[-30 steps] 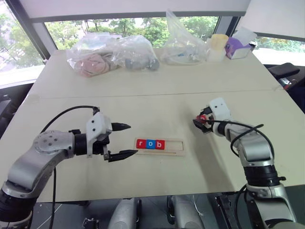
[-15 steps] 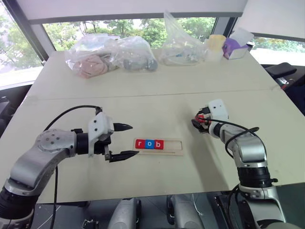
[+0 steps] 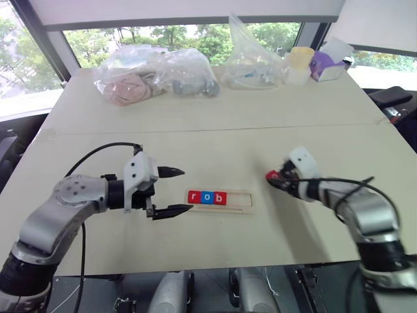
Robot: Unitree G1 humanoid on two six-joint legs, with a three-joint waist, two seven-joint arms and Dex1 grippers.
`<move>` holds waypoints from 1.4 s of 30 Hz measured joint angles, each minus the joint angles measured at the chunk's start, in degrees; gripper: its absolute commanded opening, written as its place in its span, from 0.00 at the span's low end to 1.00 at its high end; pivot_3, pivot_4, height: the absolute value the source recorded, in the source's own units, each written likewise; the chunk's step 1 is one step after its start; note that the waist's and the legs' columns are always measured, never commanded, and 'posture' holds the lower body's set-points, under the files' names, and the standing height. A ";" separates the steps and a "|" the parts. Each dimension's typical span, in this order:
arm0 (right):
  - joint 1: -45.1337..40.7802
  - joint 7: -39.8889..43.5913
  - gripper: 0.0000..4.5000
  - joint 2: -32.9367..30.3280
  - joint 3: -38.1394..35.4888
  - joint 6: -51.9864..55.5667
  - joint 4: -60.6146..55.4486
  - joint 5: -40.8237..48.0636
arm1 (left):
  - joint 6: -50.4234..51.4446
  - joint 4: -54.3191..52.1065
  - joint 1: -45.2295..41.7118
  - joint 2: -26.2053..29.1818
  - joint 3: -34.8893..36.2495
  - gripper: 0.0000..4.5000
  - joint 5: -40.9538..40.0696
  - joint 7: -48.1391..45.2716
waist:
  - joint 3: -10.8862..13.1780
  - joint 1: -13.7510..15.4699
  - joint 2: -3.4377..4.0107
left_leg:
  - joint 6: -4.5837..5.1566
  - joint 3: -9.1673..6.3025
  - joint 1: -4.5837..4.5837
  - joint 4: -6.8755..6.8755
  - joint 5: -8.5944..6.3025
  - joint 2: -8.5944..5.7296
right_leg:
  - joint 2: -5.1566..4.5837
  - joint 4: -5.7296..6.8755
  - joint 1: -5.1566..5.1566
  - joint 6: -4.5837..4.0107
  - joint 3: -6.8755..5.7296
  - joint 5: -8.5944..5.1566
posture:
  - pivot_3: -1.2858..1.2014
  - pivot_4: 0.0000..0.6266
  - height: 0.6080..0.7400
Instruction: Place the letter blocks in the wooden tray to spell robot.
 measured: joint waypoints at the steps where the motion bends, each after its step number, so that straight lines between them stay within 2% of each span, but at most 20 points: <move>1: 1.44 4.31 0.37 -2.50 0.41 -4.64 -0.16 0.23 | -0.14 0.24 -0.62 -0.45 -0.47 1.00 0.21 -0.18 | 0.00 -0.10 -0.03 | 0.00 0.04 0.01 0.01 0.00 0.03 | 0.01 0.00 0.00 0.00 0.01 0.00 | 0.52 0.24 0.89; 4: 3.07 12.54 0.37 -6.62 2.93 -16.54 1.58 -1.06 | -0.46 0.72 -0.96 -0.66 -0.76 1.00 0.60 -0.53 | 0.01 -0.91 -0.07 | 0.00 0.08 0.10 0.01 0.00 0.08 | 0.03 0.03 0.04 -0.07 0.03 -0.04 | 0.52 0.24 0.89; 7: 1.00 17.51 0.37 -7.48 5.19 -25.30 7.66 -3.04 | -0.64 1.20 -1.21 -1.01 -0.81 1.00 0.94 -0.59 | 0.02 -1.07 -0.08 | -0.01 0.13 0.17 0.05 0.01 0.11 | 0.04 0.10 0.05 -0.18 0.06 -0.06 | 0.52 0.24 0.89; 15: -10.91 22.57 0.37 -5.50 10.06 -37.94 24.05 -8.42 | -1.01 0.98 -0.68 -1.60 -0.77 1.00 1.02 -0.30 | 0.02 -0.84 -0.08 | -0.02 0.14 0.13 0.04 0.01 0.11 | -0.02 0.08 0.03 -0.24 0.08 0.01 | 0.52 0.24 0.89; 20: -13.46 25.22 0.37 -4.58 11.74 -41.58 28.20 -9.83 | -0.99 0.83 -0.22 -1.61 -0.69 1.00 1.01 0.15 | 0.02 -0.72 -0.08 | -0.02 0.13 0.12 0.05 0.01 0.10 | -0.11 0.08 0.02 -0.24 0.10 0.02 | 0.52 0.24 0.89; 38: -15.00 29.31 0.37 -4.48 12.82 -47.64 30.47 -11.84 | -0.84 -0.56 0.82 -1.44 -0.28 1.00 0.92 1.08 | 0.01 -0.64 -0.09 | -0.03 0.11 0.12 0.05 0.01 0.10 | -0.15 0.08 0.03 -0.27 0.15 0.01 | 0.52 0.24 0.89; 41: -15.10 29.28 0.56 -4.28 12.79 -47.63 30.59 -12.03 | -0.84 -0.56 0.80 -1.44 -0.28 1.00 0.93 1.07 | 0.01 -0.69 -0.09 | -0.03 0.11 0.13 0.05 0.01 0.10 | -0.15 0.08 0.03 -0.27 0.15 0.01 | 0.52 0.24 0.89; 42: -15.27 29.27 0.68 -4.25 12.78 -47.63 30.59 -12.13 | -0.84 -0.56 0.78 -1.44 -0.29 1.00 0.93 1.07 | 0.01 -0.71 -0.08 | -0.03 0.11 0.14 0.05 0.01 0.10 | -0.15 0.09 0.03 -0.27 0.15 0.01 | 0.52 0.24 0.89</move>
